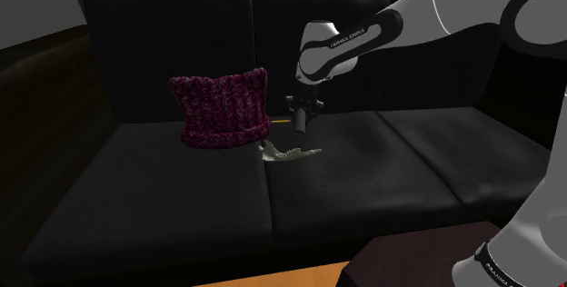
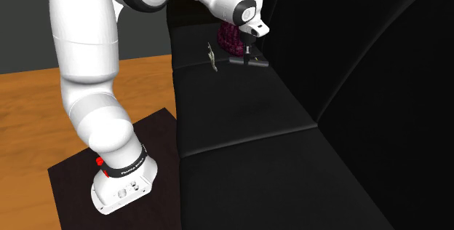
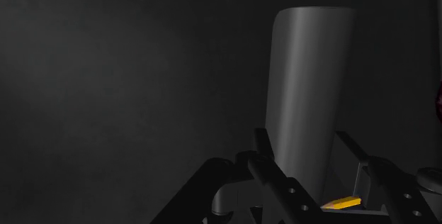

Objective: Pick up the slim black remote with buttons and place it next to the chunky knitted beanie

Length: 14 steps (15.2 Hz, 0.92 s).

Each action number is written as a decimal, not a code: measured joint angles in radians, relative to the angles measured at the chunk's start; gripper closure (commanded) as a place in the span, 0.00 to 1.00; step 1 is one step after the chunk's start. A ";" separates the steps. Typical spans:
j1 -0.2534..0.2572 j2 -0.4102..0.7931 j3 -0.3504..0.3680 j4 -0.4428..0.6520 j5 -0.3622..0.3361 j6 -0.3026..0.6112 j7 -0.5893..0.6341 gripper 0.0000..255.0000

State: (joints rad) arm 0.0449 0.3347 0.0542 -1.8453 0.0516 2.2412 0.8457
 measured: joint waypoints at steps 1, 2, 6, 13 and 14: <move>0.000 0.003 0.000 -0.008 0.000 0.011 0.000 1.00; 0.000 0.013 0.000 -0.010 0.000 0.023 -0.001 1.00; 0.000 0.029 0.000 -0.020 0.000 0.049 -0.004 1.00; 0.000 0.030 0.000 -0.019 0.000 0.050 -0.003 0.00; 0.000 0.030 0.000 -0.019 0.000 0.050 -0.003 0.00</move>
State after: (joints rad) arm 0.0447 0.3651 0.0540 -1.8646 0.0520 2.2915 0.8424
